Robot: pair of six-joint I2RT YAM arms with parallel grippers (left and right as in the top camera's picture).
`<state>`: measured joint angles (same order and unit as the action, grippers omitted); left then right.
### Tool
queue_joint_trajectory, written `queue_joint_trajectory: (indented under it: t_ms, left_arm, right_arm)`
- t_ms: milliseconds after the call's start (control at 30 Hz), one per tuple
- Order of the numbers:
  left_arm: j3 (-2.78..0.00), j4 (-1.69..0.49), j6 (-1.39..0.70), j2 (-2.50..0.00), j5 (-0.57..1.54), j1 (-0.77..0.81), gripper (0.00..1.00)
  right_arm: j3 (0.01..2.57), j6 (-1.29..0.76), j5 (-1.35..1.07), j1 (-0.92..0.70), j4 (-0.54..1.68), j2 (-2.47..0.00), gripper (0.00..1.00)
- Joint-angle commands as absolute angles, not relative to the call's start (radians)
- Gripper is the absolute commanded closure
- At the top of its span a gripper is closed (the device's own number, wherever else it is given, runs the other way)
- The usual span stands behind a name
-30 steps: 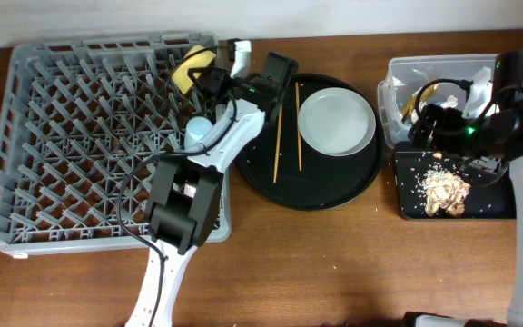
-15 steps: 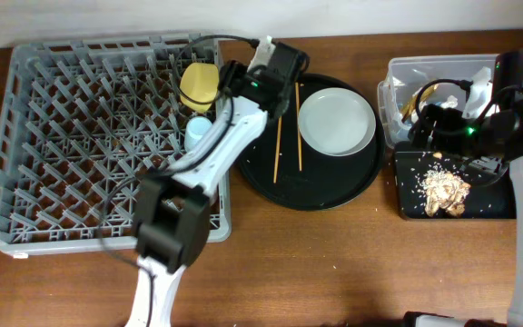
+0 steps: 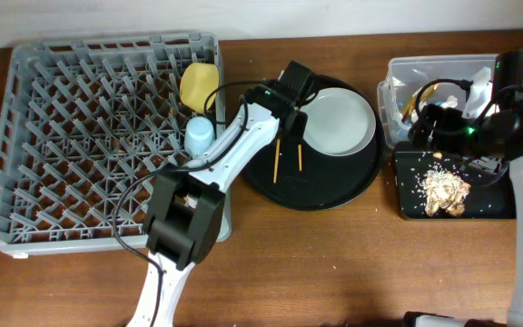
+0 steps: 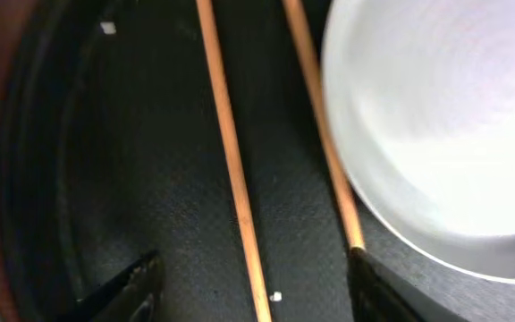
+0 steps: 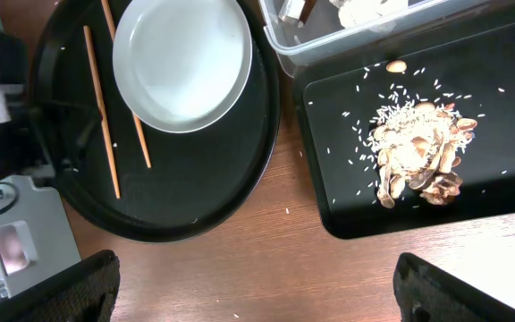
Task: Sort waste into correct bins and load items into the dishwasher rack
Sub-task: 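Grasp one wooden chopstick with the left gripper and drop it in the rack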
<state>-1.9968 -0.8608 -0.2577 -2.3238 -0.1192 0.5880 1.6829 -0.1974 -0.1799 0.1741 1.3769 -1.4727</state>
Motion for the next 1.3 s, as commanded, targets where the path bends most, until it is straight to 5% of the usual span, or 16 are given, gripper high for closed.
queue_joint_trajectory:
  t_ms: [0,200,300,367,433,467,800,1000,1267]
  left_arm:
    - [-1.990,-0.862,-0.300,-2.371,-0.112,0.582,0.44]
    - [-1.990,-0.842,-0.297,-2.436,-0.088,0.559,0.43]
    - [-1.990,-0.837,-0.294,-2.437,-0.074,0.555,0.51]
    - [-1.990,-0.837,-0.291,-2.437,-0.074,0.554,0.64]
    - [-1.990,-0.839,-0.291,-2.437,-0.075,0.554,0.98]
    - [-1.990,-0.838,-0.291,-2.437,-0.075,0.554,1.00]
    - [-2.340,-1.161,-0.202,-2.255,-0.105,0.519,1.00]
    - [-2.365,-1.388,-0.195,-2.199,-0.165,0.306,1.00]
    - [-2.331,-1.362,-0.117,-2.276,-0.165,0.086,1.00]
  right_arm:
    - [1.687,-0.187,-0.164,0.177,1.377,-1.473,0.02]
    - [1.687,-0.187,-0.164,0.177,1.377,-1.473,0.02]
    - [1.687,-0.187,-0.164,0.177,1.377,-1.473,0.01]
    - [1.687,-0.187,-0.164,0.177,1.377,-1.473,0.02]
    - [1.687,-0.187,-0.164,0.177,1.377,-1.473,0.02]
    - [1.687,-0.187,-0.164,0.177,1.377,-1.473,0.02]
    - [1.687,-0.187,-0.164,0.177,1.377,-1.473,0.01]
    - [1.687,-0.187,-0.164,0.177,1.377,-1.473,0.02]
    - [1.687,-0.187,-0.164,0.177,1.377,-1.473,0.01]
